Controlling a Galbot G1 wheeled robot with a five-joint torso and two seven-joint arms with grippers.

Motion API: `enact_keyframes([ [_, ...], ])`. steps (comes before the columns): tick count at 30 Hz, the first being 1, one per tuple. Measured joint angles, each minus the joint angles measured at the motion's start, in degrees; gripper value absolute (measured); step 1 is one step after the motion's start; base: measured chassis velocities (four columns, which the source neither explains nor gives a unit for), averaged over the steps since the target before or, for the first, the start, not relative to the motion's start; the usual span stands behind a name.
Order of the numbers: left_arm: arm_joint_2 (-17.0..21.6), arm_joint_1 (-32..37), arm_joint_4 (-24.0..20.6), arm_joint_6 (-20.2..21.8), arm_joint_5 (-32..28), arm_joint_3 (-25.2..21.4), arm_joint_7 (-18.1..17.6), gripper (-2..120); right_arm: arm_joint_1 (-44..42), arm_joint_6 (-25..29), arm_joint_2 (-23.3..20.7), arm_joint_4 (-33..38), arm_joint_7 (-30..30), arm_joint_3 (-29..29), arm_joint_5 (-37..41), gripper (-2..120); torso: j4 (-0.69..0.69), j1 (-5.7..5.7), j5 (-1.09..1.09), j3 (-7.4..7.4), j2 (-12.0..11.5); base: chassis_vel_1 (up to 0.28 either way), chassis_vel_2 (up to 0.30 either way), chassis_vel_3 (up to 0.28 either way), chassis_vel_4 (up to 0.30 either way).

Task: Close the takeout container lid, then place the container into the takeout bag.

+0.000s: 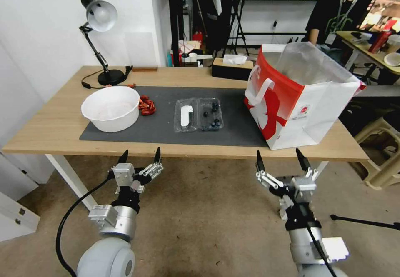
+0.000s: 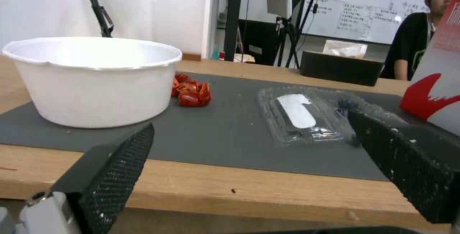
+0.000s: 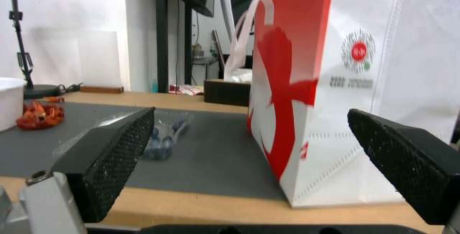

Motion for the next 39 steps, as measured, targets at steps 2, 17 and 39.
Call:
enact_keyframes([
  [2, 0.0, 0.1, 0.0, -0.1, 0.0, 0.0, 0.0, 100, -0.4, 0.5, 0.2, -0.5, 0.2, -0.2, -0.1, 100, 0.00, 0.00, -0.01, 0.00, 0.0, 0.000, 0.000, 0.000, 0.000],
  [17, 1.0, -0.8, 1.0, -2.4, -0.6, 0.6, -0.5, 100, 0.0, 1.1, 1.4, -3.0, 0.1, -1.4, 0.3, 100, 0.01, 0.00, 0.00, 0.00, 0.0, 0.000, 0.000, 0.000, 0.000],
  [39, 14.5, -17.3, 5.6, -4.5, -55.4, 12.3, -14.3, 100, 3.3, -0.5, 1.7, -5.1, 0.0, -5.3, 1.0, 100, 0.01, 0.01, 0.00, 0.01, 0.0, 0.000, 0.000, 0.000, 0.000],
])
